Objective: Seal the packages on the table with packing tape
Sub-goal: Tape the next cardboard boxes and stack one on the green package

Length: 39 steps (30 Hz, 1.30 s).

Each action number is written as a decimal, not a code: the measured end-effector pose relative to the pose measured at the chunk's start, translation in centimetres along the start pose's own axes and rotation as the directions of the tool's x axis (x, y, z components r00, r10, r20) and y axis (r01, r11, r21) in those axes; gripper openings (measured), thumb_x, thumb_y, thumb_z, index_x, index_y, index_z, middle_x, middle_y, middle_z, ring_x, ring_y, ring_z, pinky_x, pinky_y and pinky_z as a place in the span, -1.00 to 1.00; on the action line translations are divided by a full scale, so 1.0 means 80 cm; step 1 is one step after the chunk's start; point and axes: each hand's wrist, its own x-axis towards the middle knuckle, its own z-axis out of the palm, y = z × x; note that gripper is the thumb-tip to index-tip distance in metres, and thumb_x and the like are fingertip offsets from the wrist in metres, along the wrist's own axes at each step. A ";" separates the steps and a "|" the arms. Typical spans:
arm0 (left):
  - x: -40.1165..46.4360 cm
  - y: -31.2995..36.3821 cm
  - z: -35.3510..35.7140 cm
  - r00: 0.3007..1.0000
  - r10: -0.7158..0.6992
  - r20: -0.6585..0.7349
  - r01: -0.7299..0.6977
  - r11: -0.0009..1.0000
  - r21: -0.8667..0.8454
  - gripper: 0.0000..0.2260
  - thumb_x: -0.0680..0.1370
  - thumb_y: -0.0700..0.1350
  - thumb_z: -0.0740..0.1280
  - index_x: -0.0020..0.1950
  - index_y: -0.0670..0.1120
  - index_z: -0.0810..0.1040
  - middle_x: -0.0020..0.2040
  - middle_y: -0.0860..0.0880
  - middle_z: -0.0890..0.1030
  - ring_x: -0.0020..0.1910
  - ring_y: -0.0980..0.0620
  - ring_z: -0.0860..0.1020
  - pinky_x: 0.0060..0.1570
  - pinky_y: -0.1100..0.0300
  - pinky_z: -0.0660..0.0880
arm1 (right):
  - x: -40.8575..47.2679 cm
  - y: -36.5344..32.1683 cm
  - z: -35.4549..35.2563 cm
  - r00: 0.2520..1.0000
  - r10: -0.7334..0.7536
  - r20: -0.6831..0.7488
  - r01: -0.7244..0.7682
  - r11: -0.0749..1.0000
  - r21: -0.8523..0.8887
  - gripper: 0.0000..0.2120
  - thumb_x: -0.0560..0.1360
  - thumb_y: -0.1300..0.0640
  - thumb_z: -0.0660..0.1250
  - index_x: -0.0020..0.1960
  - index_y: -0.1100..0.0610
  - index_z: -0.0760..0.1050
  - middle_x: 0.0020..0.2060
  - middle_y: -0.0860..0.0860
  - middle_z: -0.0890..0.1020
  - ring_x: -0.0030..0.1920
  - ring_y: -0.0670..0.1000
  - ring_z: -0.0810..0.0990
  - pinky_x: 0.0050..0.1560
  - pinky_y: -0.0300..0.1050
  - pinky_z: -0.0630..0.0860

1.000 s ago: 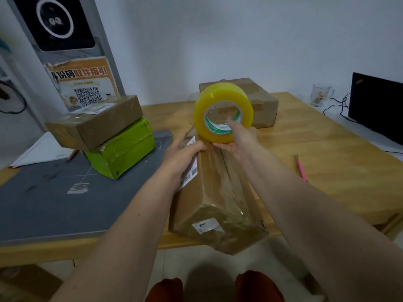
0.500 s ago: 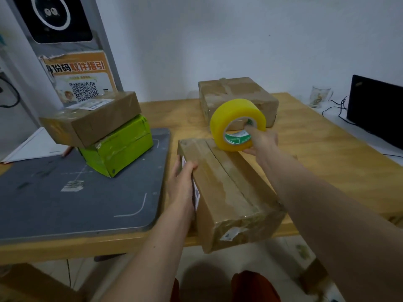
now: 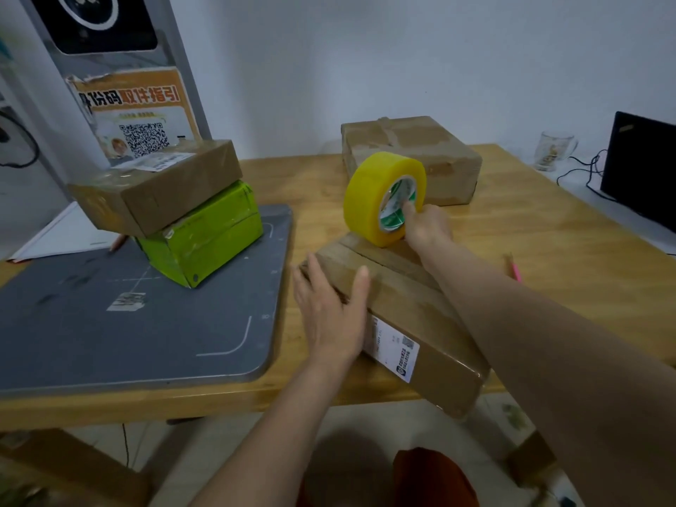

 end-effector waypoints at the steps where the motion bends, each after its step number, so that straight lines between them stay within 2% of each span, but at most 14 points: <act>1: 0.008 -0.003 -0.007 1.000 -0.009 -0.004 0.009 0.998 -0.066 -0.29 0.56 0.31 0.14 0.61 0.05 0.01 0.61 -0.03 0.02 0.57 -0.01 0.01 0.50 -0.02 0.07 | 0.002 0.000 0.001 1.000 -0.010 -0.006 0.010 1.000 -0.011 -0.50 0.65 -0.14 0.06 0.23 0.26 0.48 -0.06 0.13 0.51 -0.09 0.15 0.48 -0.15 -0.03 0.34; 5: 0.023 -0.010 -0.014 0.995 -0.044 -0.085 0.029 0.985 -0.169 -0.53 0.64 0.12 0.13 0.53 0.01 0.25 0.48 -0.02 0.33 0.46 0.02 0.26 0.45 0.01 0.22 | 0.005 -0.003 0.006 0.999 -0.054 0.006 0.055 0.996 -0.070 -0.50 0.65 -0.16 0.04 0.21 0.24 0.48 -0.04 0.14 0.54 -0.09 0.15 0.49 -0.17 -0.03 0.33; 9: -0.029 0.008 0.020 0.922 -0.067 -0.381 0.016 0.990 -0.137 -0.53 0.62 0.05 0.11 0.47 -0.14 0.35 0.34 -0.18 0.42 0.33 -0.11 0.35 0.32 0.04 0.24 | 0.006 -0.015 0.015 0.963 -0.234 0.132 0.240 0.970 -0.032 -0.51 0.63 -0.20 0.07 0.16 0.20 0.49 0.02 0.11 0.58 0.01 0.15 0.55 -0.04 0.00 0.45; 12: -0.054 0.021 0.038 0.892 -0.116 -0.438 0.036 0.982 -0.186 -0.58 0.57 0.04 0.27 0.39 -0.09 0.42 0.27 -0.13 0.43 0.28 -0.09 0.35 0.28 0.08 0.22 | 0.004 -0.016 0.014 0.902 -0.363 0.235 0.359 0.931 0.062 -0.55 0.62 -0.19 0.11 0.10 0.19 0.49 -0.01 0.09 0.61 0.00 0.11 0.58 -0.12 -0.03 0.47; 15: -0.057 0.018 0.029 0.939 -0.154 -0.308 0.071 0.962 -0.265 -0.66 0.44 0.05 0.45 0.14 0.15 0.42 0.15 0.07 0.36 0.20 0.07 0.31 0.19 0.21 0.26 | 0.004 -0.009 0.010 0.876 -0.403 0.265 0.371 0.914 0.165 -0.62 0.65 -0.04 0.18 0.13 0.30 0.48 0.03 0.26 0.61 0.09 0.28 0.58 0.12 0.25 0.50; 18: -0.037 0.014 0.003 0.973 -0.201 -0.109 0.172 0.957 -0.235 -0.62 0.33 0.10 0.53 -0.06 0.19 0.36 0.01 0.18 0.30 0.12 0.11 0.34 -0.02 0.36 0.29 | 0.001 -0.005 0.004 0.869 -0.404 0.285 0.359 0.912 0.197 -0.67 0.64 0.06 0.22 0.16 0.35 0.48 0.06 0.32 0.60 0.13 0.31 0.57 0.18 0.28 0.47; 20: -0.006 0.017 -0.017 0.989 -0.148 0.008 0.148 0.983 -0.108 -0.50 0.26 0.13 0.60 0.02 0.13 0.38 0.05 0.13 0.36 0.15 0.06 0.40 0.08 0.25 0.41 | -0.006 -0.006 -0.004 0.852 -0.410 0.325 0.366 0.911 0.189 -0.64 0.64 -0.02 0.19 0.23 0.26 0.46 0.06 0.25 0.61 0.09 0.23 0.59 0.13 0.19 0.50; 23: 0.047 0.039 -0.038 0.982 -0.014 0.186 0.003 0.998 0.059 -0.22 0.22 0.09 0.64 0.35 0.05 0.36 0.25 0.00 0.45 0.25 0.00 0.44 0.23 -0.01 0.46 | -0.012 -0.010 -0.010 0.851 -0.373 0.369 0.323 0.927 0.194 -0.65 0.64 -0.05 0.20 0.31 0.15 0.40 0.11 0.15 0.60 0.06 0.19 0.61 0.00 0.06 0.53; 25: 0.067 0.055 -0.042 0.966 0.049 0.253 -0.076 0.992 0.099 -0.24 0.24 0.02 0.65 0.35 -0.01 0.38 0.26 -0.03 0.48 0.24 -0.01 0.45 0.18 0.02 0.47 | -0.017 -0.014 -0.011 0.855 -0.364 0.369 0.315 0.930 0.187 -0.64 0.63 0.01 0.23 0.37 0.13 0.36 0.22 0.13 0.56 0.13 0.16 0.58 0.01 -0.02 0.51; 28: 0.079 0.064 -0.043 0.939 0.041 0.341 -0.072 0.994 0.079 -0.43 0.28 -0.06 0.63 0.18 0.01 0.44 0.04 0.04 0.54 0.09 0.02 0.50 0.01 0.10 0.48 | -0.029 -0.015 -0.012 0.868 -0.331 0.369 0.295 0.943 0.153 -0.52 0.61 0.14 0.29 0.47 0.09 0.24 0.32 0.12 0.49 0.27 0.14 0.49 0.15 0.00 0.48; 30: 0.081 0.063 -0.044 0.922 0.060 0.383 -0.100 0.991 0.087 -0.42 0.31 -0.09 0.62 0.27 -0.05 0.51 0.05 0.01 0.59 0.10 -0.01 0.54 0.08 0.03 0.52 | -0.040 -0.012 -0.020 0.865 -0.333 0.376 0.319 0.942 0.101 -0.46 0.60 0.18 0.29 0.52 0.07 0.18 0.36 0.13 0.45 0.30 0.13 0.46 0.26 0.08 0.47; 32: 0.080 0.060 -0.042 0.917 0.103 0.385 -0.138 0.988 0.065 -0.44 0.32 -0.12 0.61 0.28 -0.05 0.53 0.03 0.06 0.59 0.08 0.02 0.54 0.05 0.10 0.49 | -0.048 -0.002 -0.035 0.886 -0.366 0.283 0.357 0.930 0.085 -0.49 0.60 0.21 0.27 0.51 0.06 0.22 0.34 0.10 0.47 0.27 0.07 0.47 0.23 0.01 0.48; 35: 0.074 0.050 -0.035 0.936 0.144 0.321 -0.134 0.990 -0.053 -0.49 0.33 -0.17 0.60 0.20 0.04 0.49 -0.05 0.15 0.53 -0.02 0.13 0.50 -0.11 0.29 0.42 | -0.050 0.021 -0.080 0.940 -0.339 -0.036 0.341 0.938 0.062 -0.67 0.60 0.22 0.23 0.35 0.11 0.43 0.20 0.02 0.56 0.13 -0.05 0.51 0.06 -0.19 0.41; 39: 0.072 0.041 -0.024 0.962 0.159 0.223 -0.137 0.984 -0.112 -0.37 0.32 -0.17 0.61 0.32 -0.07 0.44 0.07 0.06 0.55 -0.09 0.24 0.48 -0.20 0.44 0.37 | -0.032 0.073 -0.146 0.957 -0.011 -0.289 0.040 0.995 0.095 -0.75 0.56 0.29 0.19 0.12 0.10 0.58 0.11 0.05 0.62 0.02 0.06 0.56 0.02 -0.05 0.52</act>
